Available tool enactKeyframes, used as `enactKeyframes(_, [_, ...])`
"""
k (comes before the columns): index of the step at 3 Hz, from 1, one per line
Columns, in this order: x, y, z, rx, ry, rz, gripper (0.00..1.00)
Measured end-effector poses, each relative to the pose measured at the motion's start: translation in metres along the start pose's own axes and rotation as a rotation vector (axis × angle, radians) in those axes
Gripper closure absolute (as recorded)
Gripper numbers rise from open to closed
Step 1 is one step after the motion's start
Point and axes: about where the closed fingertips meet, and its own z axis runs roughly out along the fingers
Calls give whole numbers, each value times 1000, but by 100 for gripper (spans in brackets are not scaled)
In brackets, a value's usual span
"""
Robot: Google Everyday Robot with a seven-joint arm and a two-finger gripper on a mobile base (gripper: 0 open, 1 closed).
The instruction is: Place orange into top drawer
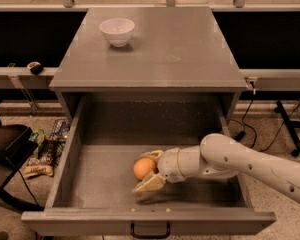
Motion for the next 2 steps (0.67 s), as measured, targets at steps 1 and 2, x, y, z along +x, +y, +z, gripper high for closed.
enactKeyframes(1, [0,0,0,0,0,0,0])
enactKeyframes(2, [-6,2,0,-35,-29,12,0])
